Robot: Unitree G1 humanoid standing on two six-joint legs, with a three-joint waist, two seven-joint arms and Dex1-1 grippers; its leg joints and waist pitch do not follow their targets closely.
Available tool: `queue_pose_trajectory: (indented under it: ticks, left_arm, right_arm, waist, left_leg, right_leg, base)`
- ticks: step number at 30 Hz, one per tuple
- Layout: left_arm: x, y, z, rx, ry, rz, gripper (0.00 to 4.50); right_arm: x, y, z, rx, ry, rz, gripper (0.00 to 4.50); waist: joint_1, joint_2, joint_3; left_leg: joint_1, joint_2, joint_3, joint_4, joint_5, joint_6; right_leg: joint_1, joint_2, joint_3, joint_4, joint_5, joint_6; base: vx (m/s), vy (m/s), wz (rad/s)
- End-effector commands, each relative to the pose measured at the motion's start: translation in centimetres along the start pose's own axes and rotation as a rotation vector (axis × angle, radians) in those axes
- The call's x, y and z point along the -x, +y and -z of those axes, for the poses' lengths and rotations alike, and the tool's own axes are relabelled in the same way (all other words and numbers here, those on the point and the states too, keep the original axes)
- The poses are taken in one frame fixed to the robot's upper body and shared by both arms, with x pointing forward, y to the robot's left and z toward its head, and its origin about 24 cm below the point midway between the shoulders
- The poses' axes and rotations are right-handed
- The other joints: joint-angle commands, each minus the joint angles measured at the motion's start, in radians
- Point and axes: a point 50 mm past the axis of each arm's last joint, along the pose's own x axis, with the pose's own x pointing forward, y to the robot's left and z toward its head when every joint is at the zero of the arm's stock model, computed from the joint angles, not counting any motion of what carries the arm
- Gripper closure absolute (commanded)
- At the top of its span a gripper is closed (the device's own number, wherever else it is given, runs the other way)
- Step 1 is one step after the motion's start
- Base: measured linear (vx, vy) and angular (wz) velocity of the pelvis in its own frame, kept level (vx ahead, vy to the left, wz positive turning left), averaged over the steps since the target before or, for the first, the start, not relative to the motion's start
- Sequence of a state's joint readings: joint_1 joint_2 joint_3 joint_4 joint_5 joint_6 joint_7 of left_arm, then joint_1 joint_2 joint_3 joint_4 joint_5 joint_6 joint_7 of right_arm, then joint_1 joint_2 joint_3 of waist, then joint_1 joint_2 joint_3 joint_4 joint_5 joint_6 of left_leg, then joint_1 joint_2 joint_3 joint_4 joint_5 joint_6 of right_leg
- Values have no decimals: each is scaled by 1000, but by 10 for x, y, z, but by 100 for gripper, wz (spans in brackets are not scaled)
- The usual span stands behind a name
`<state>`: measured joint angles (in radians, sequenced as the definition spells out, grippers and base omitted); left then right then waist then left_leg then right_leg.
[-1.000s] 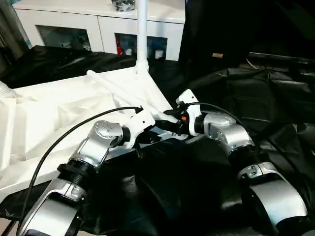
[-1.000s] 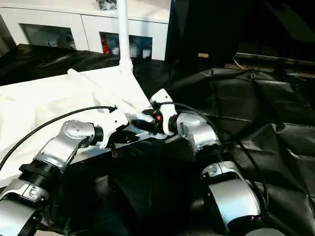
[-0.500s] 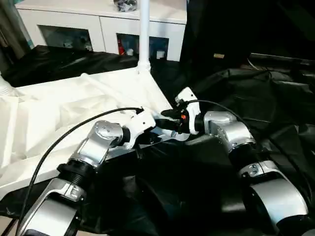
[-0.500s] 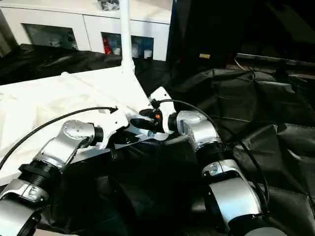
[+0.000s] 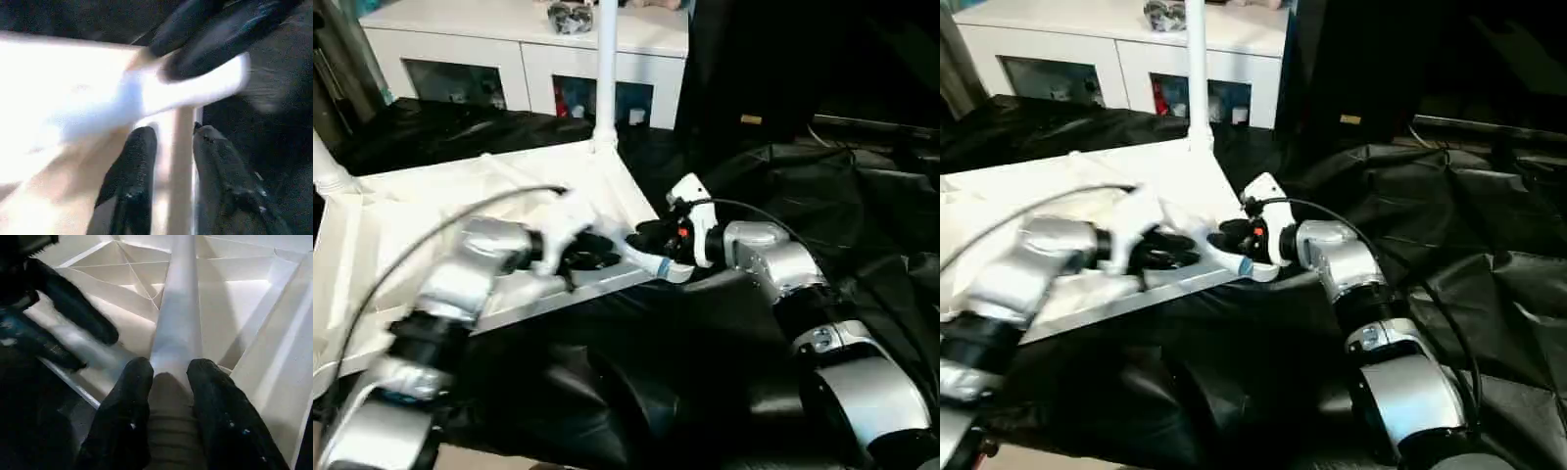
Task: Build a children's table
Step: Insert table leg to table base
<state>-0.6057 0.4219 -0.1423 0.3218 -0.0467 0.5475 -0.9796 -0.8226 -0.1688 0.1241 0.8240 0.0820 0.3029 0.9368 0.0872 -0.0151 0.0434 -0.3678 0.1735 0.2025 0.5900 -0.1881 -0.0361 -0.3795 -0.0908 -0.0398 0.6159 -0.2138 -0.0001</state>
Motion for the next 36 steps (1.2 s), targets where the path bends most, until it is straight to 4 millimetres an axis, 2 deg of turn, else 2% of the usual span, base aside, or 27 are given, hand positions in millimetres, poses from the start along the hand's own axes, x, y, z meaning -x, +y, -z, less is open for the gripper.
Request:
queue_pose_trajectory:
  ticks: [1, 2, 3, 4, 5, 6, 9, 12, 13, 14, 15, 16, 17, 20, 25, 26, 28, 30, 31, 33, 36]
  left_arm:
    - [2, 8, 2, 77, 3, -87, 260]
    - [1, 18, 1, 195, -46, -189, 244]
    - [1, 18, 1, 195, -46, -190, 233]
    - [0, 22, -1, 259, -82, -233, 228]
    - [-1, 24, -3, 300, -103, -255, 224]
    - [-3, 27, -6, 364, -138, -273, 224]
    - [-10, 27, -15, 524, -234, -261, 189]
    - [-20, 23, -19, 659, -276, -227, 180]
    - [-20, 23, -19, 659, -276, -227, 168]
    - [-22, 23, -19, 700, -282, -225, 154]
    - [-24, 23, -19, 728, -286, -227, 145]
    - [-26, 23, -17, 758, -282, -237, 141]
    - [-27, 23, -17, 773, -278, -245, 141]
    - [-27, 26, -8, 795, -236, -317, 109]
    - [-21, 30, -9, 817, -247, -363, 79]
    - [-17, 32, -9, 835, -254, -374, 64]
    - [-12, 34, -7, 814, -239, -399, 64]
    - [-10, 34, -5, 815, -236, -408, 46]
    - [-7, 34, -3, 829, -235, -409, 33]
    - [-6, 33, 0, 852, -233, -406, 22]
    - [-8, 31, 5, 915, -233, -396, 3]
  right_arm:
    - [2, 1, 44, -98, 163, 18, 351]
    - [2, 1, 44, -95, 162, 18, 362]
    - [2, 1, 44, -95, 162, 18, 369]
    - [2, 1, 44, -93, 162, 17, 373]
    - [2, 1, 44, -92, 162, 17, 379]
    - [2, 1, 44, -91, 162, 16, 379]
    - [2, 1, 43, -88, 161, 14, 409]
    - [2, 1, 44, -86, 161, 14, 430]
    - [2, 1, 44, -86, 161, 14, 440]
    - [3, 1, 44, -85, 161, 14, 445]
    - [3, 1, 44, -84, 160, 13, 448]
    - [3, 1, 44, -83, 160, 13, 450]
    - [3, 2, 44, -82, 159, 13, 450]
    - [3, 2, 44, -81, 158, 11, 450]
    - [2, 3, 45, -81, 157, 9, 450]
    - [2, 3, 45, -81, 157, 11, 450]
    - [1, 3, 45, -81, 156, 11, 450]
    - [1, 3, 45, -81, 156, 12, 450]
    - [1, 3, 44, -81, 156, 12, 450]
    - [1, 3, 44, -81, 156, 12, 450]
    - [1, 3, 44, -80, 156, 11, 450]
  waist:
    - [-8, 17, -48]
    - [-9, 18, -49]
    - [-10, 17, -49]
    - [-8, 12, -49]
    - [-9, 14, -49]
    - [-6, 12, -50]
    - [-6, 8, -50]
    - [-3, 6, -50]
    - [-4, 14, -49]
    - [-5, 8, -49]
    - [-4, 7, -48]
    - [-4, 16, -48]
    - [-5, 11, -48]
    - [-5, 11, -47]
    - [-6, 11, -46]
    - [-6, 17, -45]
    - [-7, 15, -45]
    - [-7, 16, -45]
    - [-7, 12, -45]
    - [-8, 15, -45]
    - [-9, 17, -43]
  left_leg:
    - [26, 59, -32, -89, -299, -62]
    - [25, 58, -30, -87, -286, -58]
    - [26, 57, -29, -86, -287, -57]
    - [22, 59, -33, -88, -282, -50]
    - [21, 57, -32, -87, -281, -50]
    - [25, 59, -33, -86, -283, -45]
    - [20, 57, -32, -85, -268, -34]
    - [21, 57, -31, -83, -255, -21]
    - [20, 57, -32, -83, -259, -21]
    - [19, 56, -32, -83, -263, -15]
    - [19, 57, -33, -85, -264, -13]
    - [20, 57, -35, -85, -271, -14]
    - [21, 58, -35, -86, -277, -17]
    - [19, 59, -36, -88, -282, -14]
    - [21, 60, -36, -90, -295, -18]
    - [22, 61, -37, -91, -304, -25]
    - [21, 61, -38, -93, -312, -27]
    - [21, 61, -38, -93, -314, -28]
    - [21, 61, -37, -93, -305, -26]
    - [20, 61, -37, -93, -292, -26]
    - [21, 61, -37, -94, -316, -32]
  right_leg:
    - [17, -59, 40, -71, -183, -235]
    - [19, -57, 39, -68, -158, -239]
    - [18, -55, 39, -69, -149, -243]
    - [22, -59, 39, -71, -151, -242]
    - [23, -57, 38, -69, -148, -244]
    - [20, -60, 38, -73, -149, -244]
    - [25, -60, 38, -72, -137, -251]
    - [24, -62, 38, -74, -133, -258]
    - [24, -61, 38, -74, -134, -259]
    - [26, -61, 38, -76, -147, -251]
    - [25, -62, 38, -79, -154, -249]
    - [24, -62, 38, -79, -166, -244]
    - [25, -62, 37, -81, -170, -241]
    - [25, -61, 37, -82, -170, -237]
    - [22, -62, 37, -85, -193, -231]
    - [21, -61, 37, -85, -193, -231]
    - [21, -61, 37, -85, -198, -228]
    - [20, -61, 37, -86, -205, -221]
    - [20, -61, 37, -87, -199, -221]
    - [20, -60, 37, -84, -177, -230]
    - [18, -60, 37, -86, -202, -228]
  base:
    - [0, 0, 0]
    - [0, 0, 0]
    - [0, 0, 0]
    - [0, 0, 0]
    - [0, 0, 0]
    - [0, 0, 0]
    - [0, 0, 0]
    - [0, 0, 0]
    - [0, 0, 0]
    - [0, 0, 0]
    - [0, 0, 0]
    - [0, 0, 0]
    - [0, 0, 0]
    - [0, 0, 0]
    - [0, 0, 0]
    - [0, 0, 0]
    - [0, 0, 0]
    - [0, 0, 0]
    - [0, 0, 0]
    - [0, 0, 0]
    - [0, 0, 0]
